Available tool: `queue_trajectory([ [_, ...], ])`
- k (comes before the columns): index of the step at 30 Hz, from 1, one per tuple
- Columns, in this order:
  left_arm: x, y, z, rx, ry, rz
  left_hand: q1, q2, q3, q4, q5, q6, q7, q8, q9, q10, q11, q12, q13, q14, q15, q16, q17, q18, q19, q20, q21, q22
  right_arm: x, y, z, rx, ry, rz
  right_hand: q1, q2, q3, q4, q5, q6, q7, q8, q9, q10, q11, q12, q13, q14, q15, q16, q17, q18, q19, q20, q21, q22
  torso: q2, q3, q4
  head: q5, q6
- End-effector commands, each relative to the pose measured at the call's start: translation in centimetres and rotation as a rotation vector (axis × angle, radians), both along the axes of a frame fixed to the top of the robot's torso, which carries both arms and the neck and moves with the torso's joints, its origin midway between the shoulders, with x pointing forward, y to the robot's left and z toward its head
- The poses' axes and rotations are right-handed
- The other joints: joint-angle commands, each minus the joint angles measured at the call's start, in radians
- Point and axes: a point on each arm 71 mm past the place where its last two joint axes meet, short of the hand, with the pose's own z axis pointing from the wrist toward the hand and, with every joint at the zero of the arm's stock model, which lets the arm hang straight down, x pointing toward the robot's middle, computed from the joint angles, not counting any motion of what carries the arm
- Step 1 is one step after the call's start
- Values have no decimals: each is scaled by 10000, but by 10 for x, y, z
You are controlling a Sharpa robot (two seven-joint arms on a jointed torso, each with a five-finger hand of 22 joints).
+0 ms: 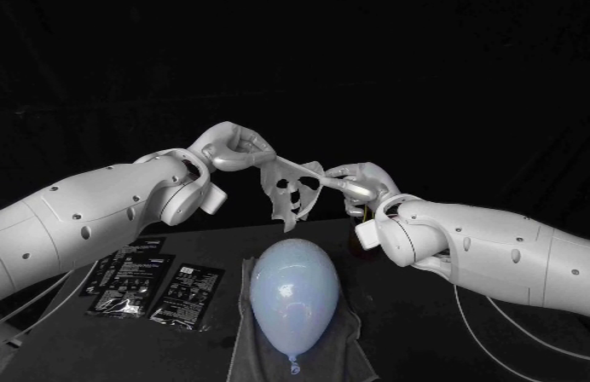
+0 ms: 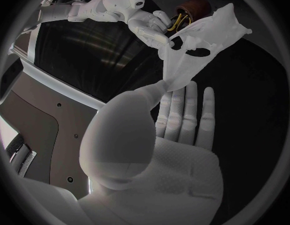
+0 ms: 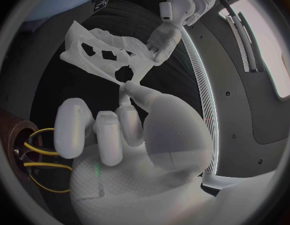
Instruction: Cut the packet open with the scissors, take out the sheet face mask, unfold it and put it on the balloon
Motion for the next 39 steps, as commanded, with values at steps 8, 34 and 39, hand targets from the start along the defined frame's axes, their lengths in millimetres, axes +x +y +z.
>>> queue_trajectory([
  [8, -1, -8, 4, 12, -32, -214, 47, 61, 86, 2, 38, -121, -11, 113, 883, 229, -17, -147, 11, 220, -49, -90, 46, 206, 142, 4, 148, 65, -2, 8, -3, 130, 366, 688, -134, -5, -254, 43, 38, -261, 132, -181, -163, -290, 124, -254, 528, 786, 166, -44, 2011, 181, -223, 84, -284, 1672, 5, 0, 0, -9, -17],
  [34, -4, -26, 23, -658, 285, -744, 94, 196, -24, 53, 40, -542, 0, 294, 1811, 959, -33, -1651, -13, 1318, -234, -625, 434, 202, 681, -514, 1584, 1022, 0, 25, -20, -238, 1507, 1922, -779, -715, -1796, 831, 19, -1174, 675, -940, -964, -1958, 649, -1619, -816, -151, 659, -547, 482, 464, -1092, 559, -1748, 1275, -5, 3, -7, 48, -95],
  [39, -4, -27, 24, -607, 298, -785, 102, 202, -53, 52, 40, -543, -6, 271, 1876, 1030, -40, -1775, -8, 1397, -250, -677, 500, 178, 625, -555, 1750, 1153, -1, 29, -20, -247, 1516, 2055, -1059, -893, -2441, 1244, -9, -1356, 723, -1003, -1046, -2170, 700, -1697, -987, -287, 716, -576, 317, 504, -1234, 622, -1942, 1225, 3, 5, -2, 25, -82],
])
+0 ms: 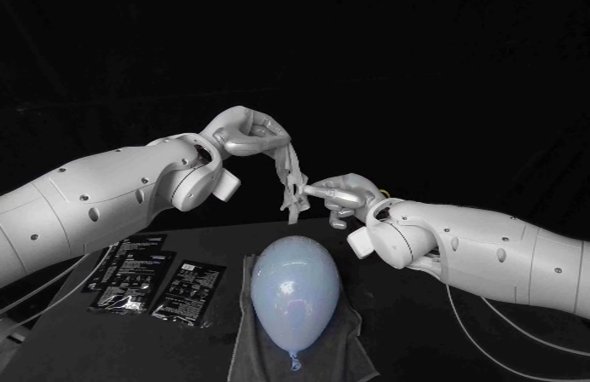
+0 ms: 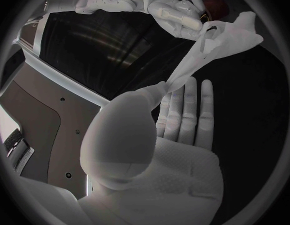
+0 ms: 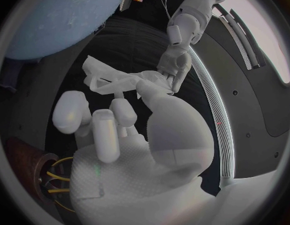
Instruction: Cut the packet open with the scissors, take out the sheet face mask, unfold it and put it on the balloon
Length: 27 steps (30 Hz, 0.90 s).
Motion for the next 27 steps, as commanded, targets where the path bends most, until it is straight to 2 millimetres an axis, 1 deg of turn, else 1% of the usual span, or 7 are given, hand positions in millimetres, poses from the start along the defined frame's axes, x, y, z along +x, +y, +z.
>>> queue_trajectory([
  [1, -1, -3, 1, -34, 145, -234, 13, 112, -75, -17, 34, -56, 3, -2, 1118, 103, -10, -102, 8, 117, -1, -87, 58, 10, -47, -72, 143, 109, -1, 6, -1, -68, 113, 547, -183, -57, -330, 274, -27, -128, 21, -75, -35, -96, 14, -45, -63, -101, 22, -32, 309, 187, -107, 23, -88, 1219, 4, 1, 1, -26, 10],
  [3, -1, -3, 1, -15, 139, -238, 15, 113, -77, -18, 37, -55, 2, -4, 1124, 110, -11, -113, 9, 129, -3, -89, 66, 8, -52, -76, 161, 123, -1, 7, -1, -43, 104, 528, -290, -5, -517, 492, -20, -143, 32, -66, -45, -109, 20, -18, -75, -119, 34, -26, 289, 189, -116, 35, -90, 1219, 6, -1, 6, -47, 11],
  [6, -1, -3, 2, 25, 123, -255, 17, 115, -90, -14, 38, -48, -5, -23, 1164, 153, -17, -189, 12, 162, -11, -125, 111, -7, -103, -97, 271, 213, -1, 8, 0, 191, -32, 362, -900, 429, -1092, 1617, -22, -106, 24, 10, -62, -10, 27, 186, -23, -45, 42, 54, 399, 160, -28, 59, 98, 1273, 13, -2, 6, -44, 15],
  [9, -1, -4, 2, 55, 104, -274, 17, 115, -90, -14, 38, -48, -5, -23, 1164, 153, -17, -189, 12, 162, -11, -125, 111, -7, -103, -97, 271, 213, -2, 7, 3, 471, -235, 159, -941, 546, -1424, 2165, -21, 21, -33, 108, -64, 343, -25, 563, 235, 179, -1, 188, 719, 78, 229, 28, 570, 1405, 16, -5, 7, -36, 14],
  [12, -2, -4, 2, 88, 79, -287, 22, 116, -96, -10, 37, -41, -10, -46, 1203, 193, -20, -266, 15, 178, -14, -173, 155, -25, -172, -114, 375, 302, -3, 3, 4, 715, -358, 19, -666, 571, -1622, 2321, -5, 85, -59, 142, -96, 565, -63, 802, 399, 324, -26, 271, 929, 17, 400, 0, 895, 1493, 0, -8, -1, -27, 3],
  [20, -2, -3, 2, 109, 43, -259, 22, 116, -96, -10, 37, -41, -10, -46, 1203, 193, -20, -266, 15, 178, -14, -173, 155, -25, -172, -114, 375, 302, -4, -1, 5, 980, -342, -64, -121, 667, -1776, 2253, 67, 143, -72, 151, -187, 679, -68, 963, 479, 390, -36, 318, 1018, -13, 478, -10, 1074, 1533, -10, 6, -1, -30, 10],
  [27, -2, -3, 2, 111, 35, -254, 28, 120, -100, 1, 37, -30, -14, -85, 1263, 251, -21, -380, 20, 199, -14, -246, 224, -51, -283, -135, 534, 439, -2, 4, 5, 1025, -278, -15, 318, 894, -1808, 2154, 37, 170, -72, 144, -279, 685, -69, 1013, 463, 399, -38, 335, 1023, -15, 480, -11, 1115, 1534, 12, 2, 4, -47, 20],
])
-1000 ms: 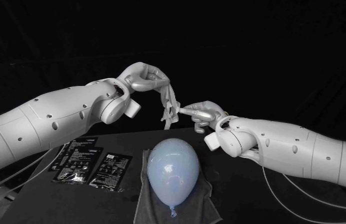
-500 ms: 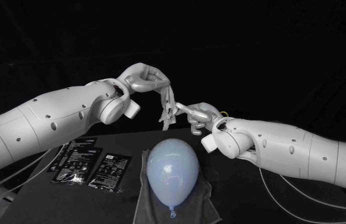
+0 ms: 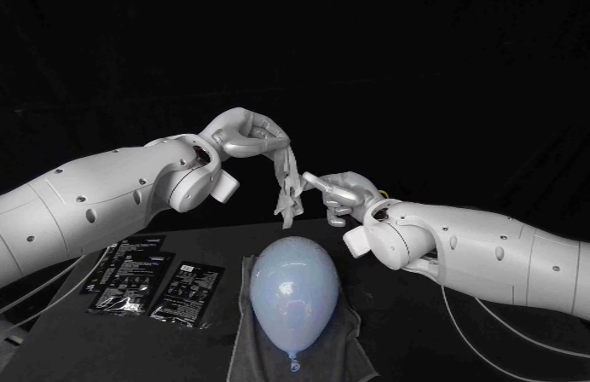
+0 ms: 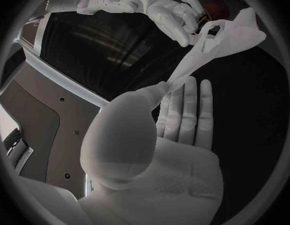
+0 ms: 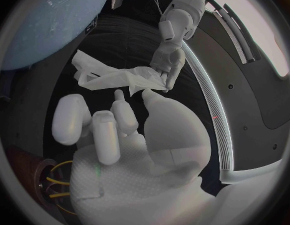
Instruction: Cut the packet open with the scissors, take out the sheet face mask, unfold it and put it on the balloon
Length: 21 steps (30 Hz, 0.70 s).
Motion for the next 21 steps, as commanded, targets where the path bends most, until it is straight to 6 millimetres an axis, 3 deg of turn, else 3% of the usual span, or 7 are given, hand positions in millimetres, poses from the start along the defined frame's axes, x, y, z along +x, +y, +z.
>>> queue_trajectory([
  [1, -1, -3, 2, 14, -44, -162, -12, 81, -44, 0, 51, -12, -27, -47, 1259, 96, -4, -36, 9, 58, -15, -33, 8, -39, -31, 8, 34, 19, 1, 2, 1, 253, -90, 8, 215, 51, -13, -54, -24, 81, 9, 39, -38, 53, -10, 63, -14, 233, -13, 38, 1028, -9, 43, -10, 50, 1527, 22, -3, 3, -8, 1],
  [9, -2, -5, 2, 9, -45, -223, -12, 81, -44, 0, 51, -12, -27, -47, 1259, 96, -4, -36, 9, 58, -15, -33, 8, -39, -31, 8, 34, 19, 4, 5, 1, 296, -27, -145, 754, 182, 72, -378, -36, 127, 5, 32, -150, 61, -18, 116, -34, 253, -18, 60, 1052, -19, 63, -14, 132, 1539, 4, -5, 7, 5, -32],
  [14, -2, -5, 2, 11, -42, -226, 0, 73, -46, 3, 51, 3, -28, -83, 1314, 151, -7, -132, 15, 80, -19, -97, 74, -61, -137, -8, 177, 144, 4, 9, 0, 271, 64, -11, 1507, 315, 542, -979, -44, 246, -40, 33, -256, 71, -70, 153, -46, 267, -62, 73, 1062, -28, 87, -41, 209, 1553, 0, -5, 8, 1, -26],
  [21, -3, -6, 2, 15, -33, -266, 2, 72, -47, 3, 51, 5, -28, -89, 1322, 159, -7, -146, 16, 84, -19, -107, 84, -63, -151, -10, 201, 164, 5, 11, -1, 221, 104, -37, 1760, 383, 1008, -1325, -59, 432, -90, 40, -360, 156, -123, 224, -13, 309, -112, 92, 1116, -54, 151, -88, 344, 1586, 8, -8, 6, -4, -21],
])
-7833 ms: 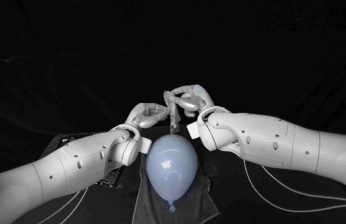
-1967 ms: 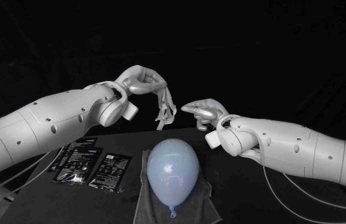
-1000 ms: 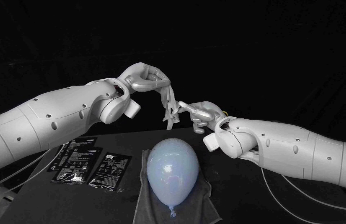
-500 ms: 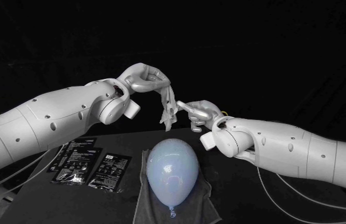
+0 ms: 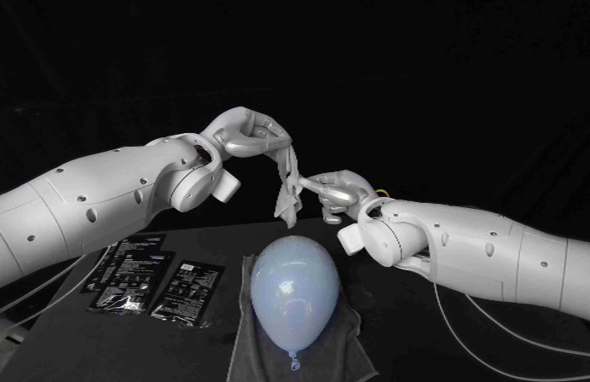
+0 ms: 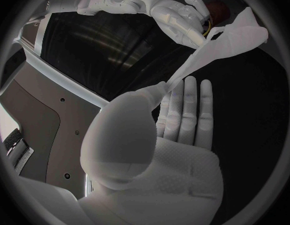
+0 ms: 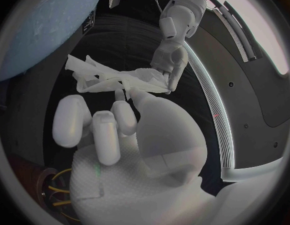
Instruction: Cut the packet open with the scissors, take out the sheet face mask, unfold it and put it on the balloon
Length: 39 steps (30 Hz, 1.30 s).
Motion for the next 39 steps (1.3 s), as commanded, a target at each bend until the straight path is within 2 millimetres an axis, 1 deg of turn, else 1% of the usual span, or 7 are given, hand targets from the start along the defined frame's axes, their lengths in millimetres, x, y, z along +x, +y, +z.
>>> queue_trajectory([
  [1, -1, -3, 2, -1, -26, -196, 4, 73, -47, 3, 69, 24, -13, -29, 1066, 64, 9, -62, 8, 47, 11, -42, 8, 8, -81, -12, 13, 8, 1, 1, 0, 25, 3, 25, 129, 40, 165, -89, -59, 106, 0, 45, -23, 85, -40, 65, 44, 286, -83, 57, 1131, -51, 97, -25, 98, 1595, 5, 1, 1, -7, 1],
  [8, -2, -4, 2, 1, -15, -251, 5, 72, -47, 6, 69, 29, -14, -41, 1083, 80, 9, -91, 10, 55, 12, -61, 30, 2, -112, -16, 60, 48, 2, 0, 0, 38, -32, -134, 522, 255, 1170, -815, -57, 562, -202, 259, -14, 461, -224, 348, 329, 513, -247, 144, 1511, -123, 296, -161, 470, 1695, 2, 8, -9, -8, -25],
  [14, -3, -5, 2, 3, 2, -292, 5, 72, -47, 6, 69, 29, -14, -41, 1083, 80, 9, -91, 10, 55, 12, -61, 30, 2, -112, -16, 60, 48, 2, 1, 1, 76, -73, -257, 360, 193, 2056, -1516, -59, 750, -281, 555, 121, 757, -310, 542, 550, 650, -343, 196, 1751, -173, 422, -279, 709, 1758, 2, 8, -7, -46, -38],
  [21, -4, -6, 1, 10, 27, -359, 6, 70, -49, 10, 70, 33, -15, -52, 1099, 94, 9, -116, 12, 61, 12, -78, 49, -4, -142, -19, 99, 83, 3, -1, 1, 209, -39, -534, 47, 87, 2408, -1797, -62, 668, -266, 652, 184, 819, -308, 574, 588, 672, -345, 204, 1787, -186, 449, -293, 772, 1771, 3, 6, -3, -55, -49],
  [27, -4, -6, 1, 14, 34, -374, 6, 70, -49, 10, 70, 33, -15, -52, 1099, 94, 9, -116, 12, 61, 12, -78, 49, -4, -142, -19, 99, 83, 4, -3, 1, 363, 46, -642, -966, -366, 1989, -1395, -76, 171, -36, 332, 21, 682, -99, 473, 464, 587, -178, 170, 1619, -154, 331, -188, 564, 1701, -4, 4, -9, -40, -42],
  [29, -4, -6, 1, 15, 35, -378, 6, 70, -49, 10, 70, 33, -15, -52, 1099, 94, 9, -116, 12, 61, 12, -78, 49, -4, -142, -19, 99, 83, 4, -3, 1, 427, 93, -616, -1516, -586, 1646, -1068, -54, -39, 72, 140, -97, 615, 7, 449, 426, 528, -73, 148, 1513, -140, 279, -98, 483, 1674, -2, 3, -7, -46, -40],
  [39, -4, -6, 1, 8, 26, -392, 7, 69, -49, 13, 70, 36, -17, -59, 1110, 103, 8, -134, 13, 66, 11, -90, 62, -8, -165, -20, 125, 106, 5, -2, -1, 516, 312, -349, -1967, -660, 1268, -677, -28, -145, 140, -34, -245, 462, 87, 385, 332, 437, 12, 119, 1356, -90, 168, 22, 316, 1621, 5, 2, -3, -57, -40],
])
